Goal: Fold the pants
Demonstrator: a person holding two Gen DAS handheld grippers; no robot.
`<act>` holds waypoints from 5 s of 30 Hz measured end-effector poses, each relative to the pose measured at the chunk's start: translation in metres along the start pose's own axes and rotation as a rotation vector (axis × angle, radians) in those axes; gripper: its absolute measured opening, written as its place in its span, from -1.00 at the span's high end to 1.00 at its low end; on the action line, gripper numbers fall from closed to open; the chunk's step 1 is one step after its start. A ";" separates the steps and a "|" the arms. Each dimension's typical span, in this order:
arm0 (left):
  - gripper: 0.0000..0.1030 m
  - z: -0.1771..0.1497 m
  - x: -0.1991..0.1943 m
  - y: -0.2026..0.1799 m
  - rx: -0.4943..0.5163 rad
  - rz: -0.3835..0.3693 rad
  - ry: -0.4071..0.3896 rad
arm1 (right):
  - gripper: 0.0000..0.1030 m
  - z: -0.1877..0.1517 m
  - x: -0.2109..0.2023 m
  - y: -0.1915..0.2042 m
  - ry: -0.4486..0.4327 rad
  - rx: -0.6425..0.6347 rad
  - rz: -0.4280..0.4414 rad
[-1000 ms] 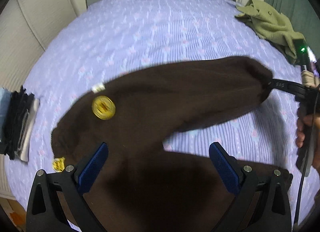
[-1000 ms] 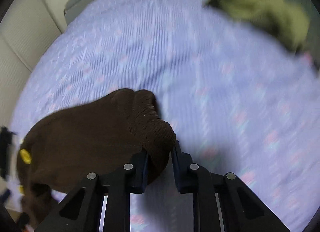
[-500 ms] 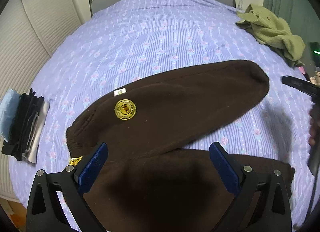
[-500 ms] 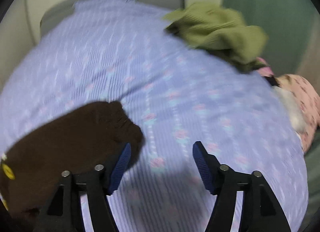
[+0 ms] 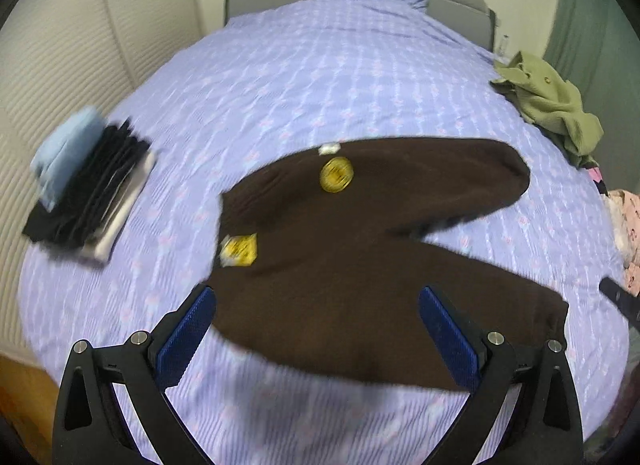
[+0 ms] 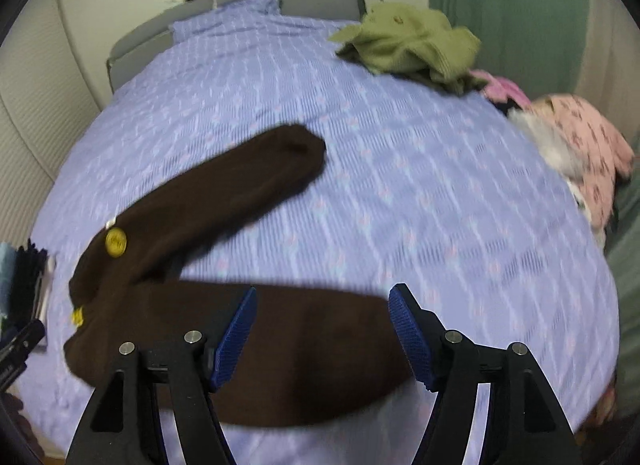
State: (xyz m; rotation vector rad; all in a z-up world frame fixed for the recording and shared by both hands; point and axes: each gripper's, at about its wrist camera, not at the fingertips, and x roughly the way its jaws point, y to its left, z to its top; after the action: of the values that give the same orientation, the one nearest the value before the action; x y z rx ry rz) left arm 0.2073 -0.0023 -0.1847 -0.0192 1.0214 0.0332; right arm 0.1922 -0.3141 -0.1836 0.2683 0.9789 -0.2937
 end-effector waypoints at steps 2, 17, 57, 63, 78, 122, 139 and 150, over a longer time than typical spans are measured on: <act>-1.00 -0.015 -0.004 0.017 -0.017 -0.005 0.043 | -0.33 -0.021 -0.009 0.001 0.037 0.047 0.010; -1.00 -0.065 0.065 0.072 -0.136 -0.104 0.113 | -0.33 -0.122 0.022 0.014 0.092 0.241 -0.009; 0.40 -0.061 0.108 0.015 -0.009 -0.140 0.138 | 0.73 -0.095 0.046 -0.039 0.009 0.207 -0.200; 0.52 -0.052 0.069 0.027 -0.010 -0.130 0.112 | 0.74 -0.079 -0.012 -0.020 -0.036 0.146 -0.140; 0.53 0.018 0.048 0.020 -0.113 -0.104 0.159 | 0.75 0.009 -0.047 -0.008 -0.099 0.230 -0.045; -0.66 0.216 0.183 -0.084 0.623 -0.651 0.272 | -0.60 0.143 0.116 0.035 -0.097 0.062 -0.041; 0.62 0.224 0.254 -0.090 0.487 -0.464 0.378 | -0.11 0.164 0.235 0.017 0.102 0.254 0.186; 0.65 0.237 0.257 -0.095 0.411 -0.434 0.343 | 0.78 0.172 0.205 0.025 0.143 0.242 -0.011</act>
State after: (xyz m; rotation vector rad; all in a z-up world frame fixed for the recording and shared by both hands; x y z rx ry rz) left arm 0.5467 -0.0849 -0.2804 0.1325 1.3311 -0.5931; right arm 0.4414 -0.3768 -0.2631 0.5102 1.0865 -0.4088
